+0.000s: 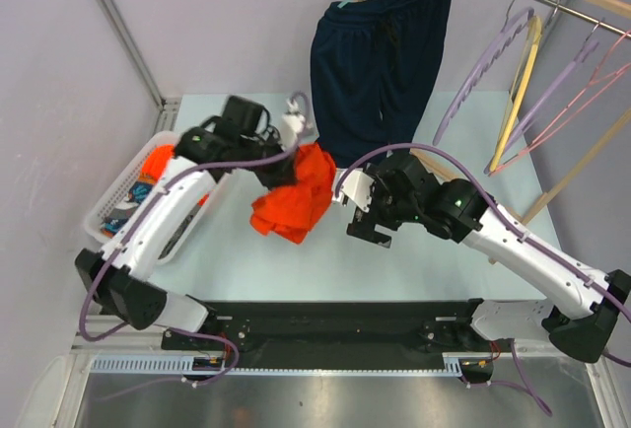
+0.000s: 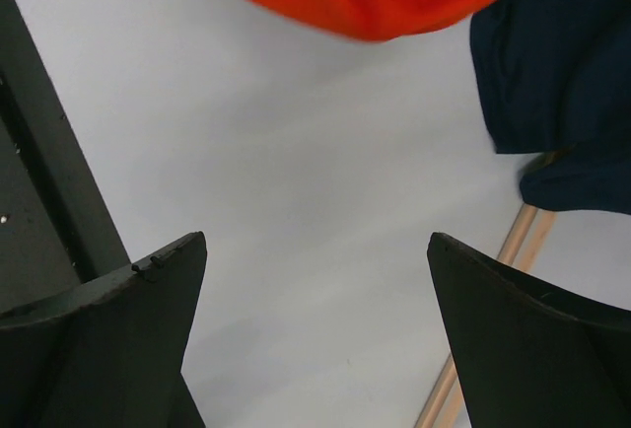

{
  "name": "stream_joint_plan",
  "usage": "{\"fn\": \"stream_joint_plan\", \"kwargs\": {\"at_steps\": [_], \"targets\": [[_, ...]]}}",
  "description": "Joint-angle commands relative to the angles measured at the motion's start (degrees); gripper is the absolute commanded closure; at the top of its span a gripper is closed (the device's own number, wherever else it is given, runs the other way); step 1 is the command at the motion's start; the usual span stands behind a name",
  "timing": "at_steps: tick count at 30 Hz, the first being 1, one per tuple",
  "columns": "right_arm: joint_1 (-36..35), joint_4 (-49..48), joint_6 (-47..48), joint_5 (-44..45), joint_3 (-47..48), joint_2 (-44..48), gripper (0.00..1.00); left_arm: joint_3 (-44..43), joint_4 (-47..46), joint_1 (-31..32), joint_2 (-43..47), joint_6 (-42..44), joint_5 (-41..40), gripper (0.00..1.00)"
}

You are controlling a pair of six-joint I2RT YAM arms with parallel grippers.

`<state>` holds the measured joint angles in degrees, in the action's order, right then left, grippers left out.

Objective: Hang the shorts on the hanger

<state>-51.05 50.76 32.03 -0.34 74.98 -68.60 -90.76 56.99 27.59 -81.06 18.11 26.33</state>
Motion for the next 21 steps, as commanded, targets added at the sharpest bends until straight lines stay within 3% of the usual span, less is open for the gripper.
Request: {"fn": "stream_joint_plan", "kwargs": {"at_steps": [1, 4, 5, 7, 12, 21], "targets": [[2.0, 5.3, 2.5, -4.8, 0.4, 0.1, 0.00, 9.4, -4.7, 2.2, -2.2, -0.4, 0.2, 0.61], [3.6, 5.8, 4.5, -5.5, 0.0, -1.4, 0.00, 13.1, -6.6, -1.2, -2.9, -2.3, 3.3, 0.29], [3.9, 5.5, 5.0, -5.7, 0.1, -1.8, 0.00, 14.0, -7.6, -4.4, -1.7, -3.1, 6.3, 0.26], [4.7, 4.4, 6.3, -6.5, 0.0, -2.6, 0.00, 17.3, -9.6, -7.1, 0.0, -3.0, 9.3, 0.23], [5.2, -4.1, 4.8, -9.1, -1.2, -6.3, 0.00, 26.4, -11.3, -10.5, 6.0, 0.1, 6.2, 0.21], [1.9, -20.3, -7.1, -17.1, -1.2, -16.0, 0.00, 31.3, -14.1, -14.1, 2.7, -2.0, 8.1, 0.26]]}}
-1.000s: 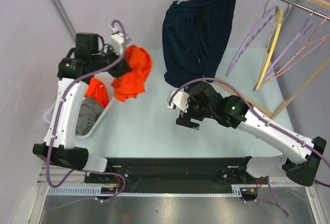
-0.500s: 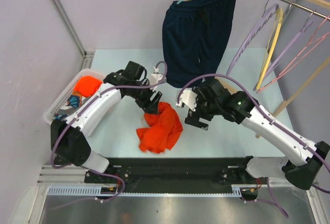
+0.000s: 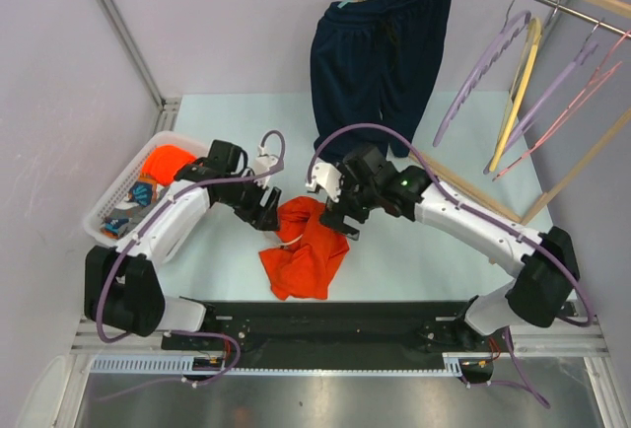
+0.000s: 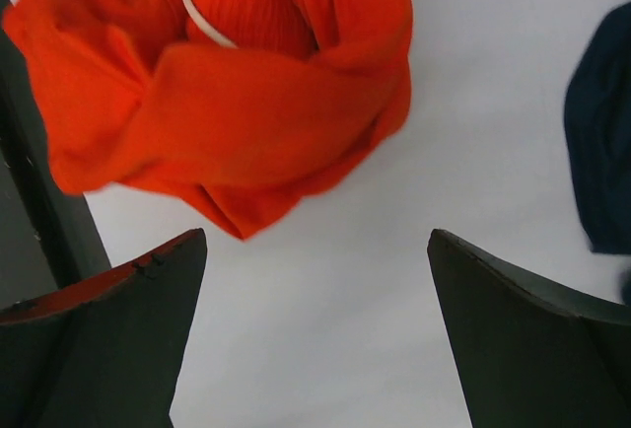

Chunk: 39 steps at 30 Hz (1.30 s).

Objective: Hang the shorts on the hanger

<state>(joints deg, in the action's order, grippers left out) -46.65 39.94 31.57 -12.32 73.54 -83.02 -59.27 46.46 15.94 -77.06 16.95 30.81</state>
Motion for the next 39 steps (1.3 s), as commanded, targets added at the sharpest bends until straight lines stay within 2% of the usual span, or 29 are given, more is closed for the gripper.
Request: {"fn": "stream_joint_plan", "kwargs": {"at_steps": [1, 4, 8, 12, 14, 17, 20, 21, 22, 26, 32, 36, 39], "targets": [[-3.3, -10.0, -7.2, -5.8, 0.2, -2.3, 0.00, -0.8, -3.2, -3.6, -2.3, -1.1, 7.3, 0.26], [-8.6, -10.6, -7.4, -4.4, -0.1, -4.6, 0.00, -3.1, -2.1, -8.7, -2.9, -1.5, 12.3, 0.26], [-16.3, -15.3, -6.0, 1.3, -3.3, -7.5, 0.00, -3.8, -1.0, -14.0, -0.6, -0.9, 14.7, 0.25], [-20.1, -17.2, 2.5, 7.6, -5.9, -12.5, 0.00, -4.0, -0.2, -15.8, 1.5, -0.9, 14.5, 0.23], [-20.5, -16.5, 5.5, 9.8, -6.9, -13.6, 0.04, -4.0, 0.2, -17.4, 2.4, -1.0, 14.4, 0.23], [-19.9, -13.0, 10.1, 12.2, -8.4, -15.3, 0.24, -4.0, 0.3, -18.8, 2.8, -0.9, 14.9, 0.23], [-18.0, -10.9, 12.5, 16.0, -8.9, -15.8, 0.59, -4.5, 0.6, -19.5, 2.6, -0.3, 15.1, 0.23], [-17.4, -10.8, 13.1, 17.1, -8.9, -15.1, 0.88, -4.9, 0.6, -19.3, 2.4, -0.3, 15.1, 0.23], [-16.4, -11.7, 13.5, 17.8, -8.7, -14.1, 1.00, -5.1, 0.7, -19.5, 2.4, -0.4, 15.4, 0.23], [-13.8, -15.4, 15.4, 15.9, -4.7, -3.1, 1.00, -7.2, 0.7, -20.4, 2.0, -1.3, 16.7, 0.24], [-13.6, -22.8, 13.4, 9.2, 9.0, 4.4, 1.00, -12.1, -1.4, -23.4, 0.1, -5.7, 19.6, 0.24], [-14.0, -18.0, 6.8, 6.5, 18.8, 5.6, 1.00, -14.4, -2.3, -24.5, 0.0, -7.4, 19.7, 0.24], [-13.5, -13.9, 4.5, 4.6, 19.4, 9.2, 1.00, -14.7, -2.6, -24.6, 0.8, -7.1, 19.7, 0.25]]}}
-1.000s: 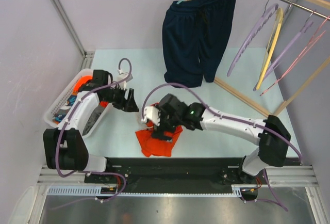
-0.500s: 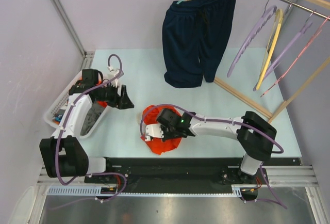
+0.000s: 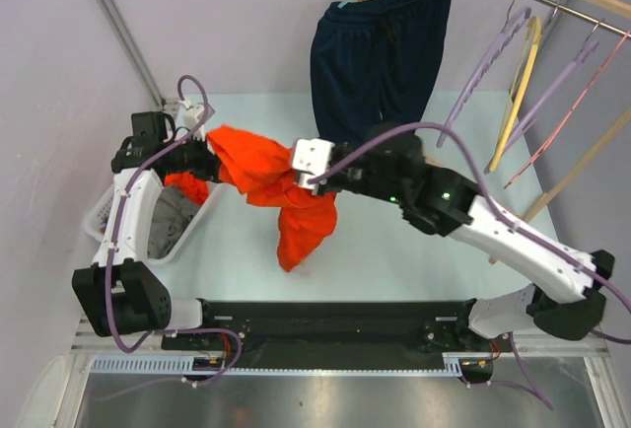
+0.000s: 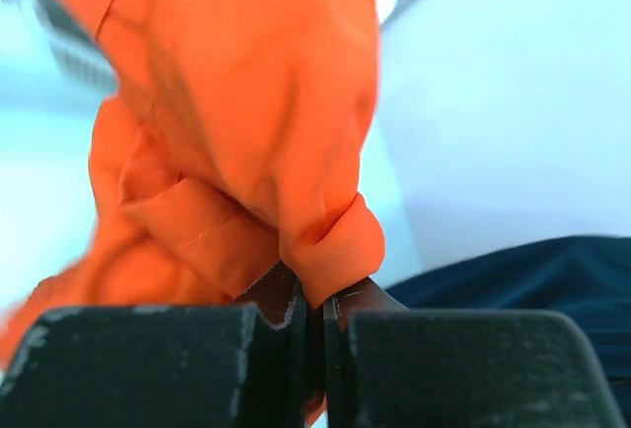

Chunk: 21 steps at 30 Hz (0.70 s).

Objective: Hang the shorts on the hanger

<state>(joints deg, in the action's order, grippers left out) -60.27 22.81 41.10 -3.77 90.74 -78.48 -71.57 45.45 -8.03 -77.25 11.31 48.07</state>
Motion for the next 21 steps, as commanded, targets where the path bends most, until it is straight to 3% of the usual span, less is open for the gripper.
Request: {"fn": "stream_joint_plan", "kwargs": {"at_steps": [1, 6, 8, 11, 15, 21], "targets": [[0.3, 4.5, -4.4, -4.3, 0.7, 5.9, 1.00, -2.0, -1.5, -0.6, 1.1, -1.2, 2.4, 0.24], [8.4, 15.9, -5.7, -6.7, -12.3, 11.1, 1.00, -0.4, 0.8, -0.4, 1.6, 4.1, 0.1, 0.25], [14.8, 18.0, -7.2, -8.4, -14.7, 10.6, 1.00, 1.1, 1.7, -0.3, 2.0, 6.3, -1.2, 0.25], [18.0, 16.6, -10.0, -5.8, -15.3, 8.0, 1.00, 3.8, 1.4, -0.4, 2.5, 7.2, -2.0, 0.25], [18.2, 7.0, -10.4, -4.5, -15.2, 5.5, 1.00, 4.8, 1.2, -0.4, 1.9, 7.1, -2.1, 0.26], [16.3, -12.9, -11.4, 14.9, -15.0, -2.5, 1.00, 5.4, 1.5, -0.4, 1.2, 4.8, -1.3, 0.30]]}}
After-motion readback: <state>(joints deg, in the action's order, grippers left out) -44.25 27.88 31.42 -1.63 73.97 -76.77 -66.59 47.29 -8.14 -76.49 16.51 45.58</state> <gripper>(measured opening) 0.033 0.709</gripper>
